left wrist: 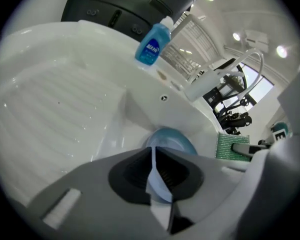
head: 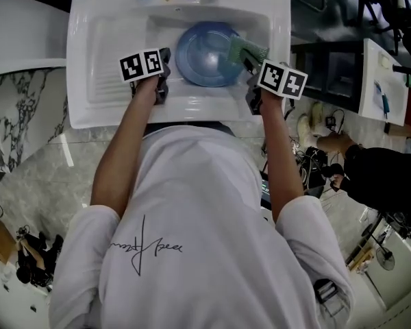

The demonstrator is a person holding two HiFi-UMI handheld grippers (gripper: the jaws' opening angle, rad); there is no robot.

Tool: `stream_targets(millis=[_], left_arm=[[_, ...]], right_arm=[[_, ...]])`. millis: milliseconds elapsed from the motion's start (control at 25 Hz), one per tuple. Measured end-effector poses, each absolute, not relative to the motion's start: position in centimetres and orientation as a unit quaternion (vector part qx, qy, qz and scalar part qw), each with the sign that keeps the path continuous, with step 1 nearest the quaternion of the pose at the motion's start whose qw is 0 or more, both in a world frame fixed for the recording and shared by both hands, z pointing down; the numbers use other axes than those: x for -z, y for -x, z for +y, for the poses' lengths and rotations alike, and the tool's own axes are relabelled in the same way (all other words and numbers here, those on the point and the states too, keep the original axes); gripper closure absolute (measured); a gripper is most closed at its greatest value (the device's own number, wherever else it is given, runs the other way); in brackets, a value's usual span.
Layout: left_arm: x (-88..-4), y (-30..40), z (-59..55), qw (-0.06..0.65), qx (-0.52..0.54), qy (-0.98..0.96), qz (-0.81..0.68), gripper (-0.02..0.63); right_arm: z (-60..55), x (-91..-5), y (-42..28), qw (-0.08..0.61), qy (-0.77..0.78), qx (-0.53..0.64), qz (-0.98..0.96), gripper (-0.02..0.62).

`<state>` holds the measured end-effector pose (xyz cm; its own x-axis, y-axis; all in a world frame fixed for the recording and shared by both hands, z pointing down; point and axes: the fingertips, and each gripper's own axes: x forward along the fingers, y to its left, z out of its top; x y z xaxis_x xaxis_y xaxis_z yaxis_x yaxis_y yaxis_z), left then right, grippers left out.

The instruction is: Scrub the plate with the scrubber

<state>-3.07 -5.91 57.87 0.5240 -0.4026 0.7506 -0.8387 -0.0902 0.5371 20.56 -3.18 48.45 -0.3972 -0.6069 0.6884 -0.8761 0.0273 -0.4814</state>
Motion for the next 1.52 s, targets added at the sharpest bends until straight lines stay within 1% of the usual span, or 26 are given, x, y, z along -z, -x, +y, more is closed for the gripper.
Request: stream_targets(millis=[200,360,480,640,960,1160,1520], left_arm=[[-54.4,4.2,-5.9,0.467,-0.175,-0.725,-0.475,0.534],[-52.1,4.0,-5.8,0.452,-0.140,-0.738,-0.481,0.534],[-50.1,4.0,-5.7,0.432,-0.126,-0.751,-0.483,0.534],[-46.8,3.8,-6.0,0.393,-0.110,-0.773,-0.486,0.550],[-42.1,3.4,-5.7,0.348,-0.086,-0.797,-0.485,0.551],[-39.4,3.1,-5.3,0.293,-0.078,-0.824,-0.479,0.551],[-34.2,3.7,-3.6,0.236,-0.023,-0.835,-0.496,0.551]], right_arm=[[-3.2,-45.6,-20.5,0.121,-0.530,-0.421,-0.726,0.525],[-3.6,-43.4,-20.9,0.101,-0.546,-0.390,-0.735,0.525],[-3.7,-41.8,-21.0,0.100,-0.552,-0.365,-0.743,0.525],[-3.5,-39.9,-20.7,0.113,-0.552,-0.331,-0.757,0.525],[-3.2,-36.6,-20.1,0.112,-0.551,-0.280,-0.778,0.525],[-3.1,-33.9,-19.3,0.079,-0.548,-0.236,-0.799,0.525],[-1.6,-30.0,-19.0,0.064,-0.567,-0.161,-0.805,0.525]])
